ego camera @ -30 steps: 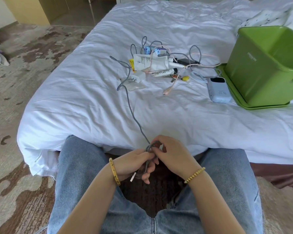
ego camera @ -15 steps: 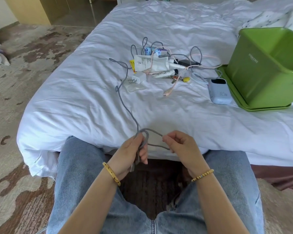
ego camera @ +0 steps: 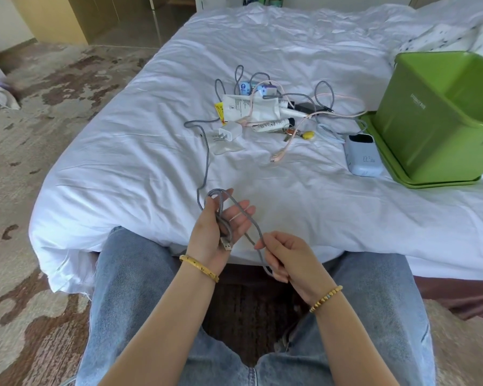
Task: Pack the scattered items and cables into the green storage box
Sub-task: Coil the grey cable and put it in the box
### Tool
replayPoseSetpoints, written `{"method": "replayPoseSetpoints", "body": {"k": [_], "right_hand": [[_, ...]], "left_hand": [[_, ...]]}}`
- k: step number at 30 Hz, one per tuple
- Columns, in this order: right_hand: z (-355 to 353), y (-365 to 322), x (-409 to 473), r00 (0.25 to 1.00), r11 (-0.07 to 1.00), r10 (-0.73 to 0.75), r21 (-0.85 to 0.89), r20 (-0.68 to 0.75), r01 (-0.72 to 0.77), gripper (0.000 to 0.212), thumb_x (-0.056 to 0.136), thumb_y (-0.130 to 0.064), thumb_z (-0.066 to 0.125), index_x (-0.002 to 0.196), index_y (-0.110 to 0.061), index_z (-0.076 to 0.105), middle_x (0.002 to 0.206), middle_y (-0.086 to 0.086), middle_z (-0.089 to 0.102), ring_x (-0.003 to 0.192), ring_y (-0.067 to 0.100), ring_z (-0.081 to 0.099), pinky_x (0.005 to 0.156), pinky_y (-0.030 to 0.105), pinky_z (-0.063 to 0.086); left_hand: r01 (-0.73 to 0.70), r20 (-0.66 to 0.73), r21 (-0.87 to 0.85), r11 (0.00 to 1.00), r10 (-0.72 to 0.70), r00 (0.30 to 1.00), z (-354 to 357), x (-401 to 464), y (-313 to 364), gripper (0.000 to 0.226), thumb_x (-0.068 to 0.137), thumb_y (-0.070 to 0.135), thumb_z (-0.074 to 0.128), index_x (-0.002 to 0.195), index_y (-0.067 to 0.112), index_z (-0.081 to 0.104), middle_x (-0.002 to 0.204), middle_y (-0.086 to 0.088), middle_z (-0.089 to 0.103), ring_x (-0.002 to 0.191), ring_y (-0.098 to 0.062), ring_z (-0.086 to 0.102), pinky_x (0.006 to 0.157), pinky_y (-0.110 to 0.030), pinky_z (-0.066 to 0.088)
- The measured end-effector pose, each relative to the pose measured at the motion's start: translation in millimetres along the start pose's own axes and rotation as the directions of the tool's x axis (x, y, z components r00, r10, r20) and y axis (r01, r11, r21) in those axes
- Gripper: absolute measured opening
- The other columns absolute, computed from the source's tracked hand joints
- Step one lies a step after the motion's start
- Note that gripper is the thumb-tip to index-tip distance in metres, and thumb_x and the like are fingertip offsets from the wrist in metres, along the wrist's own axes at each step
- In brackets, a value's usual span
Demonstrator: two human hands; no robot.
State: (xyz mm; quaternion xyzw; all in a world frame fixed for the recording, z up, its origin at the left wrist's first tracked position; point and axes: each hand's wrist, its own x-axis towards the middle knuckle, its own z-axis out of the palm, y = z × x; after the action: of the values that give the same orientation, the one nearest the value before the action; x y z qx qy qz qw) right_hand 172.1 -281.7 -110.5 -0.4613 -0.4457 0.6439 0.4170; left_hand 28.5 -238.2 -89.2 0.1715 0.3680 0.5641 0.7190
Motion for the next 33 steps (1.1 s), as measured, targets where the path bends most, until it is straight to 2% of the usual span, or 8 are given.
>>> {"method": "replayPoseSetpoints", "body": {"k": [3,6,10,13,18,22,28,33], "right_hand": [[6.0,5.6,3.1,0.998,0.97,0.061,-0.237,0.015,-0.055,0.034,0.096,-0.026,0.046,0.068,-0.02,0.063,0.04,-0.009,0.042,0.031,0.007,0.028,0.034,0.018,0.026],[12.4,11.4,3.3,0.995,0.909,0.096,-0.409,0.022,-0.079,0.032,0.095,-0.031,0.045,0.07,-0.021,0.061,0.039,-0.01,0.044,0.032,0.006,0.034,0.038,0.017,0.033],[13.1,11.9,4.7,0.995,0.903,0.1,-0.42,-0.003,-0.092,0.034,0.096,-0.033,0.043,0.07,-0.022,0.061,0.038,-0.011,0.045,0.037,0.002,0.041,0.053,0.019,0.049],[9.2,6.8,4.3,0.996,0.895,-0.018,-0.444,-0.093,-0.025,0.036,0.096,-0.03,0.043,0.065,-0.024,0.061,0.037,-0.011,0.045,0.04,0.0,0.041,0.056,0.015,0.042],[-6.9,-5.6,4.5,0.936,0.978,-0.156,-0.18,-0.315,0.103,0.037,0.096,-0.018,0.046,0.061,-0.018,0.06,0.036,-0.008,0.043,0.037,0.004,0.038,0.043,0.013,0.035],[-10.4,-7.9,-1.2,0.974,0.988,-0.071,0.118,-0.216,0.098,0.033,0.095,-0.018,0.046,0.067,-0.015,0.062,0.041,-0.004,0.044,0.033,0.005,0.028,0.034,0.012,0.021],[-20.5,-23.7,-2.1,0.959,0.915,-0.177,0.322,-0.22,0.243,0.017,0.079,-0.026,0.053,0.073,-0.01,0.056,0.045,-0.007,0.04,0.039,0.006,0.032,0.041,0.018,0.023],[-10.8,-28.6,9.4,0.985,0.954,-0.145,0.253,-0.089,0.163,0.017,0.092,-0.006,0.046,0.087,-0.017,0.059,0.067,0.0,0.07,0.058,0.006,0.054,0.049,0.016,0.039]], "left_hand": [[0.032,0.02,-0.059,0.998,-0.031,0.999,-1.9,1.2,-3.4,0.042,0.1,0.035,0.03,0.096,0.009,0.063,0.051,0.005,0.052,0.046,-0.007,0.055,0.065,-0.025,0.06],[0.067,0.022,-0.05,0.997,-0.066,0.998,-1.5,2.2,-4.4,0.041,0.101,0.032,0.031,0.084,0.007,0.058,0.055,0.003,0.047,0.045,-0.007,0.052,0.062,-0.026,0.059],[0.047,0.018,0.007,0.999,-0.047,0.999,-8.2,1.5,-2.6,0.033,0.101,0.027,0.033,0.078,0.011,0.051,0.063,-0.001,0.06,0.056,-0.016,0.067,0.057,-0.03,0.059],[-0.032,0.028,0.043,0.999,0.031,0.999,-12.9,3.3,4.6,0.034,0.102,0.029,0.029,0.075,0.015,0.044,0.051,0.006,0.051,0.042,-0.009,0.05,0.044,-0.02,0.048],[-0.12,-0.11,0.119,0.986,0.133,0.985,-19.9,7.5,11.7,0.035,0.102,0.026,0.03,0.07,0.015,0.04,0.052,0.005,0.038,0.035,-0.007,0.035,0.036,-0.015,0.033],[-0.112,-0.154,0.21,0.971,0.146,0.977,-22.3,7.0,9.9,0.037,0.102,0.024,0.029,0.067,0.015,0.037,0.056,0.003,0.029,0.032,-0.004,0.029,0.033,-0.012,0.025],[0.117,0.027,0.509,0.853,-0.152,0.988,-26.9,1.4,5.9,0.033,0.102,0.029,0.031,0.073,0.015,0.039,0.049,0.005,0.039,0.034,-0.005,0.032,0.032,-0.013,0.025],[0.066,0.122,0.782,0.62,-0.257,0.959,-20.0,-5.4,-6.4,0.036,0.097,0.044,0.035,0.077,0.015,0.043,0.055,0.005,0.039,0.038,-0.006,0.033,0.033,-0.016,0.026]]}}
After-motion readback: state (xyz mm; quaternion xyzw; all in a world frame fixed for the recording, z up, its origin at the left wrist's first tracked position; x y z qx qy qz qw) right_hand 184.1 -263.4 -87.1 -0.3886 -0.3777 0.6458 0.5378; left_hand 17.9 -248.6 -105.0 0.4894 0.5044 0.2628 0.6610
